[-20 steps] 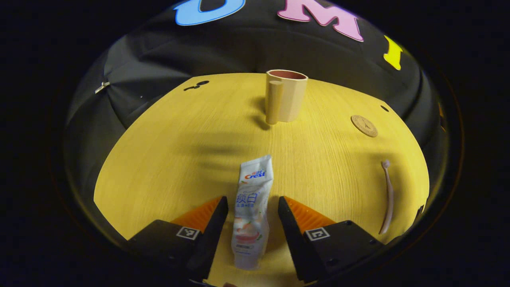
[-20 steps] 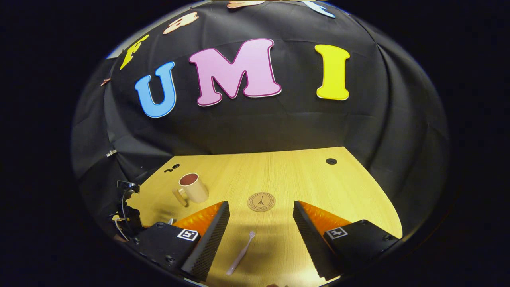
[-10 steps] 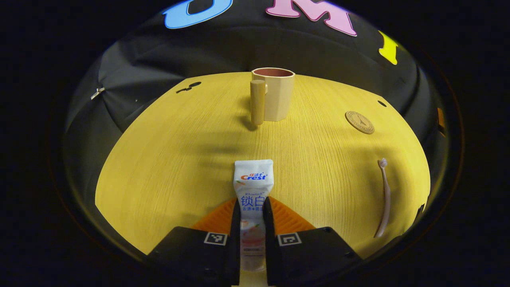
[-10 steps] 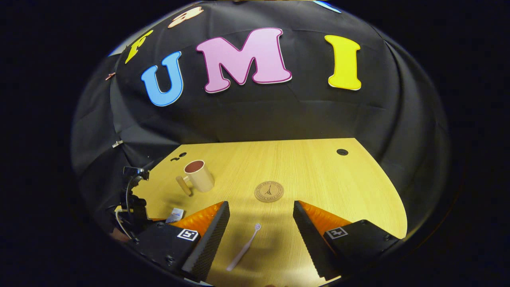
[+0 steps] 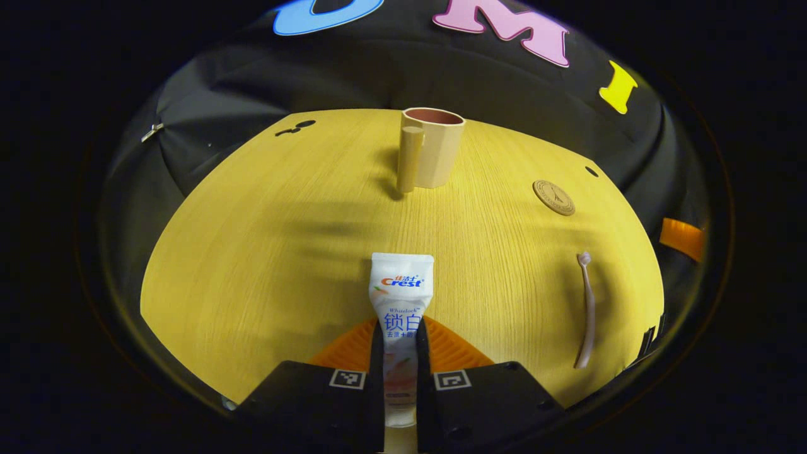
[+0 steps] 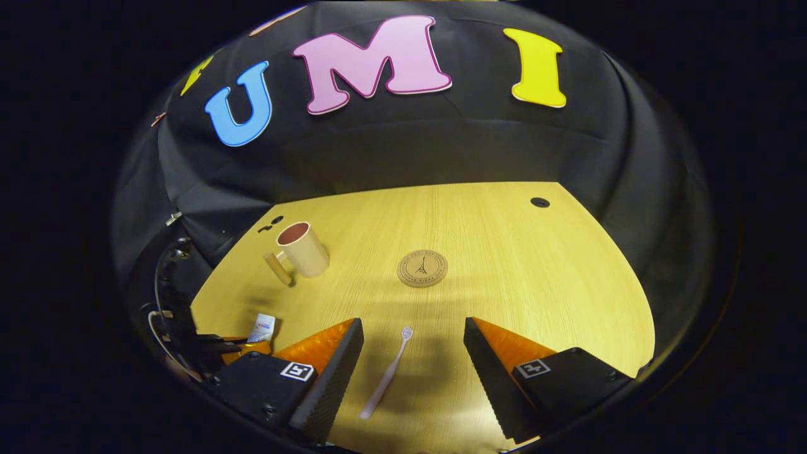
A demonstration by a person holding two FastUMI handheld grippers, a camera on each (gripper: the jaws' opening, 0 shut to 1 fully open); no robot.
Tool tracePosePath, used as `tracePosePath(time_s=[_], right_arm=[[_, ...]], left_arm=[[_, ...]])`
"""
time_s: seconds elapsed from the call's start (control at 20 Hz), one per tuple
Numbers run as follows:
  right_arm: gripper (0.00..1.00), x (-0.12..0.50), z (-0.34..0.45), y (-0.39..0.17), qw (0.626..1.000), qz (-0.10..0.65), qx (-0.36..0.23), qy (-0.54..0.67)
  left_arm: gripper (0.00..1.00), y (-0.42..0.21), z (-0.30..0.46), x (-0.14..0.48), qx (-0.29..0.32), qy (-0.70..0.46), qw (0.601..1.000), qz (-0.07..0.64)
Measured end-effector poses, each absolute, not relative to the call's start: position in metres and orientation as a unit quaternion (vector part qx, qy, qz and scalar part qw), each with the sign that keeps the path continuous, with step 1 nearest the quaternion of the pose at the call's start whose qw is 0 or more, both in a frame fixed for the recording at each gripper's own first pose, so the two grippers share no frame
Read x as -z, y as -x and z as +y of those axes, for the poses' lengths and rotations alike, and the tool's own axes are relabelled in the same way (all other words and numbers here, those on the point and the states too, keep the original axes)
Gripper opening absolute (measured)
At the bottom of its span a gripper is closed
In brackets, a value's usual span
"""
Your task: Put the toothbrush and toothpaste on the desktop into the cup, then pick up the cup and place it on the coaster on the desktop.
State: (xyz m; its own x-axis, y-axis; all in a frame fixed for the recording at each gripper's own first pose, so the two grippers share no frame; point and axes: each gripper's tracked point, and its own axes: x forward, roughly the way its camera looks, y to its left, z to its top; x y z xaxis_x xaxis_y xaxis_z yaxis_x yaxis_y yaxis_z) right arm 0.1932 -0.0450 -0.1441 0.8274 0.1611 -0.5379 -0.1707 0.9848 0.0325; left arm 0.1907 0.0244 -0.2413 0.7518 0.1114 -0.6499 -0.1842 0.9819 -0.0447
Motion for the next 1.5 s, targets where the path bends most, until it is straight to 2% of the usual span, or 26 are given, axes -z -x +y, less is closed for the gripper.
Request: tracePosePath(time_s=[0.05,0.1,0.2,0.25,0.3,0.35,0.4,0.45,0.5,0.55,0.95,1.1,1.25,1.3,1.35,1.4,1.45,1.5], right_arm=[[0.99,0.151,-0.045,-0.194,0.952,0.293,-0.084,0.010],[0.99,0.155,-0.042,-0.193,0.949,0.303,-0.084,0.010],[0.99,0.161,-0.036,-0.197,0.947,0.308,-0.084,0.015],[0.99,0.165,-0.035,-0.198,0.946,0.312,-0.084,0.023],[0.99,0.172,-0.033,-0.199,0.943,0.320,-0.081,0.031],[0.99,0.180,-0.031,-0.199,0.939,0.331,-0.082,0.039],[0.99,0.186,-0.028,-0.198,0.936,0.339,-0.083,0.042],[0.99,0.193,-0.026,-0.198,0.933,0.346,-0.084,0.045],[0.99,0.199,-0.023,-0.196,0.930,0.355,-0.084,0.046],[0.99,0.205,-0.021,-0.195,0.927,0.363,-0.083,0.045],[0.99,0.247,-0.027,-0.173,0.901,0.432,-0.036,0.039],[0.89,0.261,-0.025,-0.163,0.890,0.453,-0.026,0.041],[0.87,0.274,-0.026,-0.156,0.878,0.477,-0.012,0.039],[0.80,0.272,-0.027,-0.157,0.880,0.474,-0.005,0.042],[0.66,0.275,-0.030,-0.158,0.877,0.479,0.001,0.045],[0.64,0.274,-0.032,-0.157,0.877,0.477,0.006,0.051],[0.60,0.274,-0.034,-0.156,0.875,0.481,0.008,0.053],[0.47,0.276,-0.033,-0.157,0.876,0.480,0.008,0.053]], left_arm=[[0.29,-0.186,0.025,0.235,-0.079,0.057,0.937,0.335],[0.25,-0.183,0.026,0.226,-0.079,0.061,0.940,0.328],[0.25,-0.172,0.031,0.214,-0.086,0.067,0.941,0.320],[0.20,-0.167,0.031,0.207,-0.088,0.072,0.942,0.317],[0.25,-0.162,0.032,0.200,-0.089,0.075,0.943,0.311],[0.20,-0.158,0.033,0.196,-0.090,0.076,0.945,0.306],[0.25,-0.154,0.033,0.191,-0.092,0.075,0.946,0.301],[0.25,-0.149,0.034,0.190,-0.092,0.072,0.947,0.298],[0.20,-0.145,0.033,0.189,-0.091,0.067,0.948,0.298],[0.25,-0.140,0.034,0.190,-0.091,0.062,0.948,0.299],[0.25,-0.115,0.028,0.203,-0.088,0.069,0.942,0.316],[0.25,-0.117,0.027,0.200,-0.082,0.067,0.944,0.313],[0.25,-0.119,0.026,0.197,-0.076,0.062,0.946,0.309],[0.25,-0.119,0.026,0.195,-0.074,0.061,0.946,0.309],[0.25,-0.119,0.026,0.194,-0.073,0.060,0.947,0.307],[0.25,-0.120,0.026,0.193,-0.072,0.060,0.948,0.305],[0.20,-0.120,0.025,0.194,-0.071,0.061,0.948,0.304],[0.25,-0.120,0.025,0.194,-0.071,0.063,0.948,0.303]])
